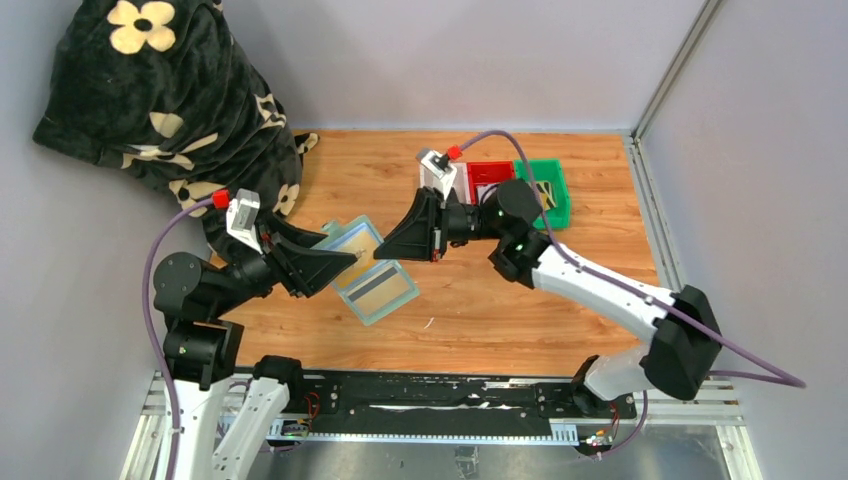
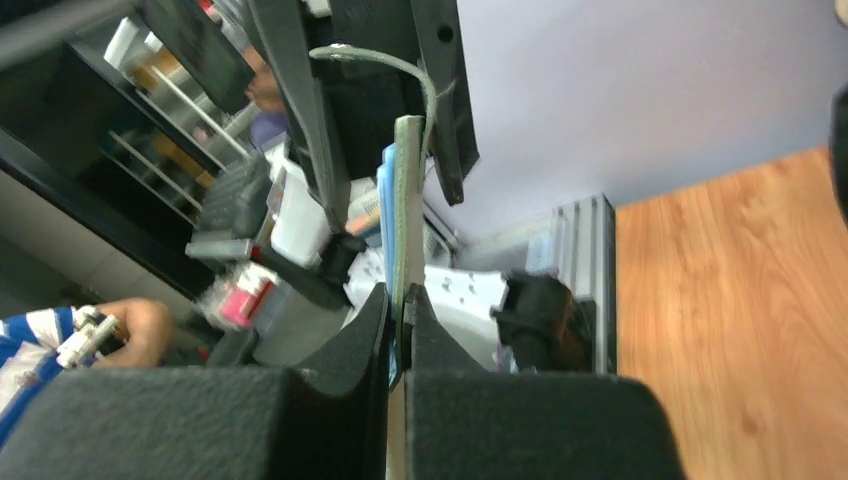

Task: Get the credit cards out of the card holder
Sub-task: Remove the credit card from the card holder.

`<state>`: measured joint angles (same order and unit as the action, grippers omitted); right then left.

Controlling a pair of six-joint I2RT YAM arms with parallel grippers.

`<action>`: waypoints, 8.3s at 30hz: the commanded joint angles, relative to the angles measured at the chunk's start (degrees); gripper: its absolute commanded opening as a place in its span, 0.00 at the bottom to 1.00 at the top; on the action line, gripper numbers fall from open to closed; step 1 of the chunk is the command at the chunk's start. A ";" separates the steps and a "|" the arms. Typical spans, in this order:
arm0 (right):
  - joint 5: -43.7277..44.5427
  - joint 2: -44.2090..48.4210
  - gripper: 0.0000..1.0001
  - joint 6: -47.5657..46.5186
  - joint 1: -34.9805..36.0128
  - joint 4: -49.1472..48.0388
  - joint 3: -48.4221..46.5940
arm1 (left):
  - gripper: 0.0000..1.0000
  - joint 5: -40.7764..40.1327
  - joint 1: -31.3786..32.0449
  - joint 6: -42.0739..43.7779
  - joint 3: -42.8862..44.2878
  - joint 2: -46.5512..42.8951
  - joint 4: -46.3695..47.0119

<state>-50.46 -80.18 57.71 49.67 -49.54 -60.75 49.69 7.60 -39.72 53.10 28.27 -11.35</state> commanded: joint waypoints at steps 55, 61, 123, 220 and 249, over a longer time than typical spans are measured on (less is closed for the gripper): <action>5.58 9.68 0.67 -25.11 -0.25 42.25 -11.06 | 0.00 -7.77 0.14 -5.29 -4.21 -0.67 2.23; 3.76 7.26 0.66 -20.35 1.14 35.06 -8.34 | 0.00 -7.05 0.14 -6.68 -4.40 -0.78 3.03; 8.16 4.24 0.53 -9.32 1.92 16.80 -1.12 | 0.00 -6.04 0.14 -14.22 -4.23 -2.08 8.43; 8.87 -5.32 0.46 12.07 5.07 -17.57 -0.16 | 0.14 -7.79 0.14 -18.11 -10.02 -3.76 8.67; 10.77 -3.65 0.08 12.34 5.61 -22.36 3.48 | 0.12 -10.26 0.14 -20.11 -9.02 -3.35 11.62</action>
<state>-41.23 -87.11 70.41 54.41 -65.63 -58.26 38.57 7.38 -61.45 42.44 24.27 2.87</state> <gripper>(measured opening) 0.108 0.139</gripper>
